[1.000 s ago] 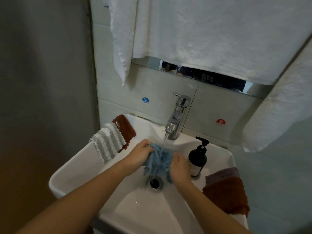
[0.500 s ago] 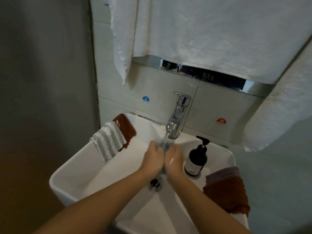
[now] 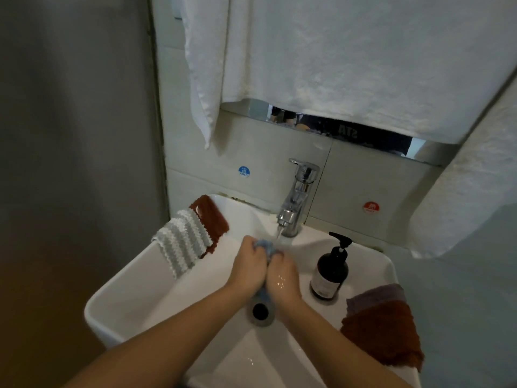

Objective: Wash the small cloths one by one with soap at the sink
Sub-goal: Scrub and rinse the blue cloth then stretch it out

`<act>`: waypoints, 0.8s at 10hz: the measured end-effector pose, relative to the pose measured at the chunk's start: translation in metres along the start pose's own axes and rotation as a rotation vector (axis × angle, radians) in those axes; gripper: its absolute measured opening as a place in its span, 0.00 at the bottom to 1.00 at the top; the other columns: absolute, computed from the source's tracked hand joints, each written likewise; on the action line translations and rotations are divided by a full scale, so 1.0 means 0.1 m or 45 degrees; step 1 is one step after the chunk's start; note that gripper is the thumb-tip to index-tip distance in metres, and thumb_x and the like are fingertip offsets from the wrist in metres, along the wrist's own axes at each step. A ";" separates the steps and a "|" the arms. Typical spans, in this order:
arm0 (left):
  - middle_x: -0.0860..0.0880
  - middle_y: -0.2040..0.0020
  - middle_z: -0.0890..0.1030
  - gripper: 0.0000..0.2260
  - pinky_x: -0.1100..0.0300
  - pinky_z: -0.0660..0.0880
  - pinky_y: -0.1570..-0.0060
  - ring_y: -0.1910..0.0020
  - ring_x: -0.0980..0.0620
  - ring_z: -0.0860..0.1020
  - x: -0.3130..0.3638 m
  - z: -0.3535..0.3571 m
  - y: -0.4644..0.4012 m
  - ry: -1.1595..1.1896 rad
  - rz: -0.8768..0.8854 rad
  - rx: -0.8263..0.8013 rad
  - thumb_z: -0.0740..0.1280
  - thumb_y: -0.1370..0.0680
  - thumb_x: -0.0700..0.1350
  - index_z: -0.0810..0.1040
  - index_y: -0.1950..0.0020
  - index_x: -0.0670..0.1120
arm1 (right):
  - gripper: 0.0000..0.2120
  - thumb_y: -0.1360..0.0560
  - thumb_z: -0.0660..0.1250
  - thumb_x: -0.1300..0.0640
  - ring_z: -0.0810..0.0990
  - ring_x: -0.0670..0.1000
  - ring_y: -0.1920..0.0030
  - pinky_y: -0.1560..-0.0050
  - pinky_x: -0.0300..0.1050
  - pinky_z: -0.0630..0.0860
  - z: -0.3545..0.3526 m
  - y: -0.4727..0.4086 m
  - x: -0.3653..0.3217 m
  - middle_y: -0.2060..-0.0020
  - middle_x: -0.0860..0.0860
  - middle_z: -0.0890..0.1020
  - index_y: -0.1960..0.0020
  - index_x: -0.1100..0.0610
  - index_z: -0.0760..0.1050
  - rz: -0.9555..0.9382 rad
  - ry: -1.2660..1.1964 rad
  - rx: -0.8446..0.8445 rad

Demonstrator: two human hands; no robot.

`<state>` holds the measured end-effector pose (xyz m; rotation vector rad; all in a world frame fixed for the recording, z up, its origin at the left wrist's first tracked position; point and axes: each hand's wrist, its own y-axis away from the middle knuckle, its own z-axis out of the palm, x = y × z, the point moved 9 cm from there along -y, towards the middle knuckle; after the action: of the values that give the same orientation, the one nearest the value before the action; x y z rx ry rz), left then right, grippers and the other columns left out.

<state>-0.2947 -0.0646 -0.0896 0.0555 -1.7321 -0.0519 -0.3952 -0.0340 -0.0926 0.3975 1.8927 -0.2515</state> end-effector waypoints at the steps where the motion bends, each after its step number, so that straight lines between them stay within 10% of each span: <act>1: 0.44 0.53 0.77 0.07 0.54 0.76 0.57 0.55 0.50 0.78 -0.06 -0.10 0.00 0.035 -0.070 0.030 0.53 0.16 0.44 0.70 0.47 0.45 | 0.12 0.17 0.52 0.57 0.79 0.58 0.51 0.47 0.52 0.77 0.11 -0.15 0.05 0.57 0.55 0.78 0.52 0.58 0.72 0.077 0.102 -0.130; 2: 0.46 0.53 0.77 0.07 0.59 0.76 0.62 0.55 0.51 0.78 0.07 0.17 0.13 0.032 -0.048 -0.140 0.53 0.16 0.45 0.70 0.44 0.46 | 0.10 0.19 0.57 0.61 0.79 0.59 0.53 0.56 0.47 0.75 -0.15 -0.33 0.05 0.61 0.54 0.77 0.57 0.58 0.72 0.150 -0.112 0.164; 4: 0.42 0.52 0.77 0.07 0.48 0.77 0.48 0.53 0.48 0.77 -0.07 -0.08 -0.06 -0.033 -0.113 0.033 0.54 0.17 0.43 0.71 0.45 0.43 | 0.09 0.18 0.55 0.56 0.78 0.60 0.49 0.45 0.55 0.77 0.15 -0.01 0.06 0.52 0.58 0.78 0.52 0.57 0.72 0.036 0.113 -0.230; 6: 0.45 0.52 0.78 0.07 0.55 0.77 0.57 0.53 0.48 0.78 0.10 0.19 0.05 -0.086 -0.033 -0.171 0.54 0.17 0.44 0.70 0.43 0.45 | 0.10 0.17 0.54 0.57 0.77 0.54 0.58 0.57 0.43 0.74 -0.14 -0.22 0.07 0.59 0.55 0.77 0.52 0.59 0.72 0.111 -0.125 0.124; 7: 0.44 0.53 0.78 0.06 0.52 0.76 0.53 0.56 0.50 0.77 0.07 -0.12 -0.09 -0.154 0.003 0.026 0.55 0.17 0.44 0.70 0.47 0.44 | 0.11 0.18 0.54 0.56 0.77 0.56 0.54 0.49 0.51 0.75 0.13 -0.04 0.09 0.56 0.56 0.78 0.55 0.55 0.72 0.065 0.035 -0.229; 8: 0.45 0.53 0.77 0.05 0.58 0.75 0.57 0.56 0.52 0.77 0.02 0.09 0.06 -0.182 0.004 -0.194 0.55 0.16 0.43 0.69 0.48 0.46 | 0.10 0.17 0.54 0.57 0.77 0.56 0.50 0.44 0.53 0.76 -0.10 -0.16 -0.05 0.52 0.56 0.77 0.54 0.54 0.70 -0.023 0.037 -0.071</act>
<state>-0.3040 -0.0584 -0.0887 -0.0642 -1.8657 -0.1894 -0.4083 -0.0460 -0.0850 0.3478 1.9280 -0.2052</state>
